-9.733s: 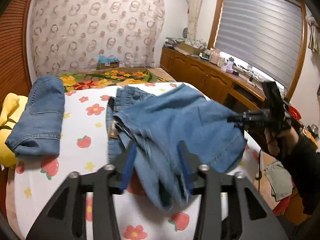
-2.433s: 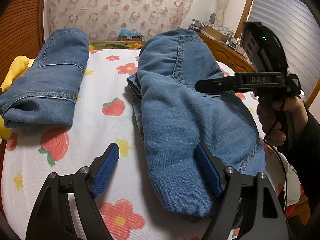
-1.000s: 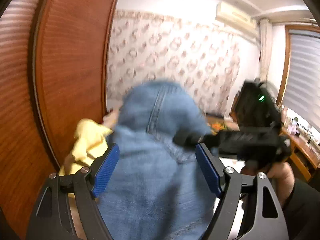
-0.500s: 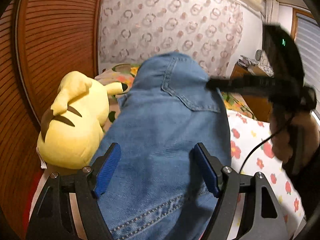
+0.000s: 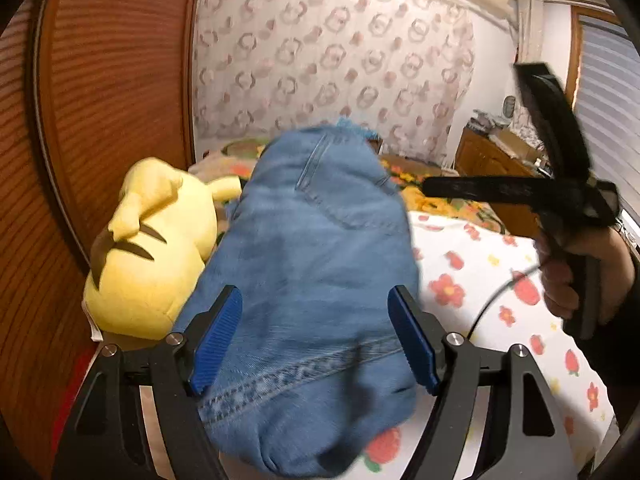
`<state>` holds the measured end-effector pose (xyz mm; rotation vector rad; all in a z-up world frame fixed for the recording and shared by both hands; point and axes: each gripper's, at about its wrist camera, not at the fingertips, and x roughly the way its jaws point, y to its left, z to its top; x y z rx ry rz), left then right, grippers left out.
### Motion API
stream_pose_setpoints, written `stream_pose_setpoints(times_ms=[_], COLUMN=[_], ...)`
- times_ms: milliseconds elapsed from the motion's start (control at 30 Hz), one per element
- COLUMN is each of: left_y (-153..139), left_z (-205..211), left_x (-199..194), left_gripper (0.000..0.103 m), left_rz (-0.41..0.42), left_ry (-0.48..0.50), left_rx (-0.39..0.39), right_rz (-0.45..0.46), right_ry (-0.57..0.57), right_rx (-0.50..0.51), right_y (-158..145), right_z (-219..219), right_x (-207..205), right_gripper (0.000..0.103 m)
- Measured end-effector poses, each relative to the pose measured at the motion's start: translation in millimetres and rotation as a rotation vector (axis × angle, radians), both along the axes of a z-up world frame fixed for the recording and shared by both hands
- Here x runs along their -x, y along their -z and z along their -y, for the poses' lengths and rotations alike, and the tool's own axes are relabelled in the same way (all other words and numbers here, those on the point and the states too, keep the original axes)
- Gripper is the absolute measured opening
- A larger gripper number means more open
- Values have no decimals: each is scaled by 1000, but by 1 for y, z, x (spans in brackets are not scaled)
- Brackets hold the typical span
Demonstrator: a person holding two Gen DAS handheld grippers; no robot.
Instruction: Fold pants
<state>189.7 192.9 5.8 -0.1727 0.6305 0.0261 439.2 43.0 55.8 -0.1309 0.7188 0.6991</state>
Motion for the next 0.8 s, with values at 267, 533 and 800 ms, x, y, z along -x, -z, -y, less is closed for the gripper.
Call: stream_pose_setpoints(times_ms=[267, 533, 800], left_y=[-39, -61, -72], left_z=[39, 86, 123], left_x=[36, 70, 97], left_gripper=[77, 77, 78], left_rz=[82, 131, 162], left_ry=[47, 103, 151], left_rx=[-28, -62, -77], right_rz=[121, 202, 249], right_ry=[30, 112, 190], right_rx=[-69, -89, -107], right_y=[-21, -27, -27], right_z=[79, 143, 183], right_x=[102, 195, 268], right_gripper=[47, 47, 47])
